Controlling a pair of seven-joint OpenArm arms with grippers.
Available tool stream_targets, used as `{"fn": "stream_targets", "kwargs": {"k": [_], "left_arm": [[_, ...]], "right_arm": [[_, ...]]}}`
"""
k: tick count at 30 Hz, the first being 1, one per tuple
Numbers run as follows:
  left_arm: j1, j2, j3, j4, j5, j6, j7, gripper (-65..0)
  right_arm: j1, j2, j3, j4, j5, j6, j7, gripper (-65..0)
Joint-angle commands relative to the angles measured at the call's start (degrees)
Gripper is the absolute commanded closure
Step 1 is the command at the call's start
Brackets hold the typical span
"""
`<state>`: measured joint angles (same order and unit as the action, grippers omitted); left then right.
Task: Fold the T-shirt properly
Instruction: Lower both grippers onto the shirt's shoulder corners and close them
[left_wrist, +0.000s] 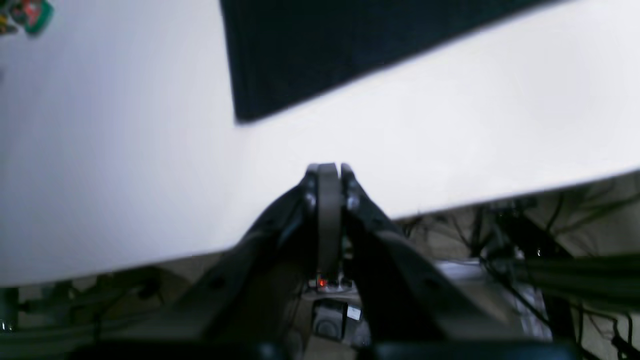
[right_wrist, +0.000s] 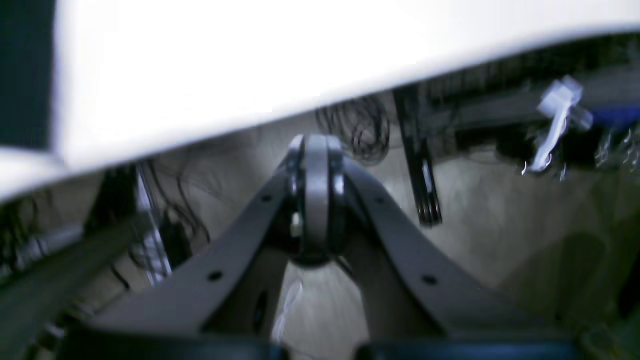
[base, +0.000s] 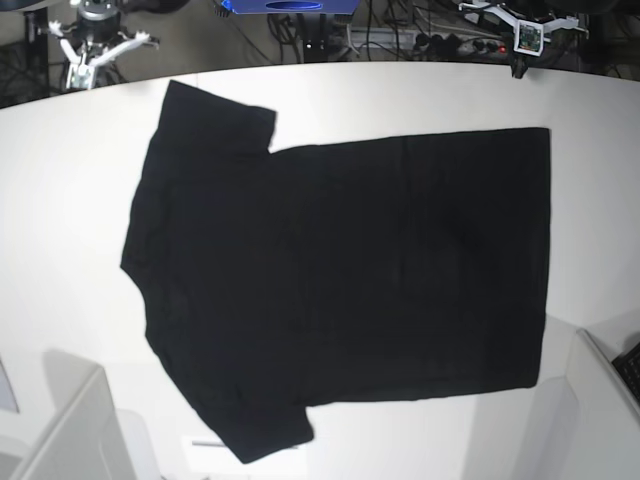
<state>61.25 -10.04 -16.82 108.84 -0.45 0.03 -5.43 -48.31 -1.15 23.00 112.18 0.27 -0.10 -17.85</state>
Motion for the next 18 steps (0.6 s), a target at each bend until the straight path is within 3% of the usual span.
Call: {"fn": "stream_targets", "kwargs": {"k": [1,6,7,9,11,13,16,18], "left_arm": [[0.94,-0.29,-0.37,1.45,-0.12,0.36,-1.21,0.0],[0.50,-0.29,-0.37,2.94,-1.09,0.36,-1.21,0.0],[-0.11,-0.37,-0.37,2.94,-2.85,0.36,-1.21,0.0],[-0.90,-0.46,-0.54,2.86,-7.60,0.36,-1.21,-16.9],[-0.99,-0.55,-2.39,2.94,-12.78,0.36,-1.21,-30.4],[-1.96,-0.55,-3.71,2.77,-17.97,0.19,-1.21,-36.4],[-2.84,-0.64,-6.08,2.42,-24.91,-0.08,-1.21,-36.9],[-2.92,-0.64,-7.93,2.33,-29.22,-2.80,-1.21,-37.4]], "right_arm": [[0.45,-0.13,0.25,2.06,-0.05,-0.21,0.40,0.0],[4.58,-2.76,0.78,3.91,6.98,-0.21,-2.42,0.0],[4.67,-2.76,0.69,3.91,9.88,-0.21,-2.51,-7.7],[4.84,-2.68,0.60,3.91,16.30,-0.12,-2.86,-28.8],[4.93,-1.01,0.51,3.82,22.54,-0.03,-2.86,-42.5],[4.93,1.54,0.25,3.38,29.49,0.93,-3.12,-41.9],[5.99,5.41,0.78,2.06,42.23,6.21,-7.43,-38.9],[7.83,8.14,0.78,0.30,49.00,7.44,-11.03,-39.0]]}}
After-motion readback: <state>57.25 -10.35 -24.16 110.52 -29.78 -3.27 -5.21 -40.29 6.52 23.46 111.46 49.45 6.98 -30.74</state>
